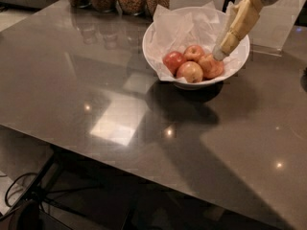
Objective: Pick apple from white bowl
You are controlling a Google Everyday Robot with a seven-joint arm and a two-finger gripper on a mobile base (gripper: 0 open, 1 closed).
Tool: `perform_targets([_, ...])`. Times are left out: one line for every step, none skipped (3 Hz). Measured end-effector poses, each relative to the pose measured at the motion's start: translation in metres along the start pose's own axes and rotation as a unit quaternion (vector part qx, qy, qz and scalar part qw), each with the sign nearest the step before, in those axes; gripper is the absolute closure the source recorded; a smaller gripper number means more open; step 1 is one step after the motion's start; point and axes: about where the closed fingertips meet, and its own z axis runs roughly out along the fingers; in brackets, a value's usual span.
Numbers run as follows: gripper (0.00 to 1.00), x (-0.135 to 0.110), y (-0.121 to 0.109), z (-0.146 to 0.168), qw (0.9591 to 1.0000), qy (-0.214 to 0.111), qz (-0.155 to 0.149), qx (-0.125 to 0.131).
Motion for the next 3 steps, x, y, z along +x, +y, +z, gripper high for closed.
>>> perform_targets([0.00,0.000,-0.001,0.001,1.0000,0.000,0.000,0.001])
perform_targets([0.00,0.012,-0.013,0.008,0.9980,0.041,0.026,0.041])
perform_targets([0.00,0.015,-0.025,0.011,0.9822,0.121,0.074,0.123])
